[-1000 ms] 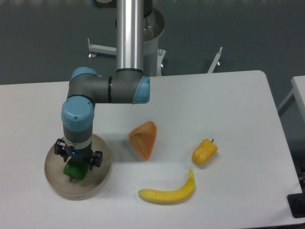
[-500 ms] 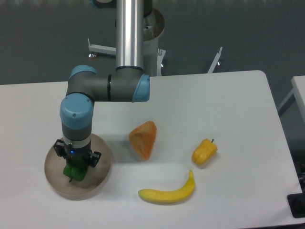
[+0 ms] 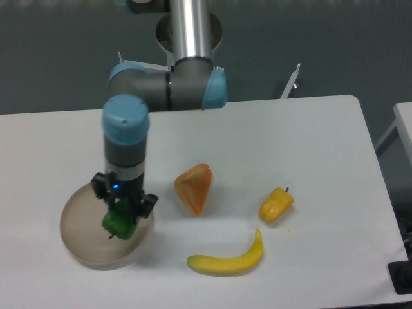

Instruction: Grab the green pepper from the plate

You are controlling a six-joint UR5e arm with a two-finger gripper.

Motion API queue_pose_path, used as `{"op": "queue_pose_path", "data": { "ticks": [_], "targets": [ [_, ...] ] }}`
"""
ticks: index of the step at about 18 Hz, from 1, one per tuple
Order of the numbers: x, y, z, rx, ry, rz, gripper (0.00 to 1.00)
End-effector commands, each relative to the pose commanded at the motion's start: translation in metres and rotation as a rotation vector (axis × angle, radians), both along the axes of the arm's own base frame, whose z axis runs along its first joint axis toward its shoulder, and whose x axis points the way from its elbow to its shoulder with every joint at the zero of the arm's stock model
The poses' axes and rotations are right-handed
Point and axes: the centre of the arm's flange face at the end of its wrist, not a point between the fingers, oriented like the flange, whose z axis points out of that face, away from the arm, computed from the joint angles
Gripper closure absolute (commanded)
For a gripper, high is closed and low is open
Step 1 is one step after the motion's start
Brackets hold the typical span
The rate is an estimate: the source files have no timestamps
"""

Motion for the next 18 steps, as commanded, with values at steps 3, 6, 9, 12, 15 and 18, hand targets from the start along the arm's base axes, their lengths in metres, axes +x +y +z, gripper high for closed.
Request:
{"op": "queue_pose_path", "data": {
  "ticks": [3,6,9,12,15,18],
  "targets": [
    [-0.060,-0.024,0.004,-0.018,0.026,-0.031,0.62],
    [-0.092,-0.044,0.015,-0.024,0.055,-0.085,0.62],
    [-0.112,-0.053,0.007,-0.088,0.134,-0.124,0.63],
    [-0.119,-0.055,0.006,-0.122,0.183,-0.148,0.63],
    [-0.121,-0.052,0.002,-0.120,0.184,-0.149,0.63],
    [-0.122,-0.050,-0.001,-0.120,0.184,-0.149,0.63]
  ]
}}
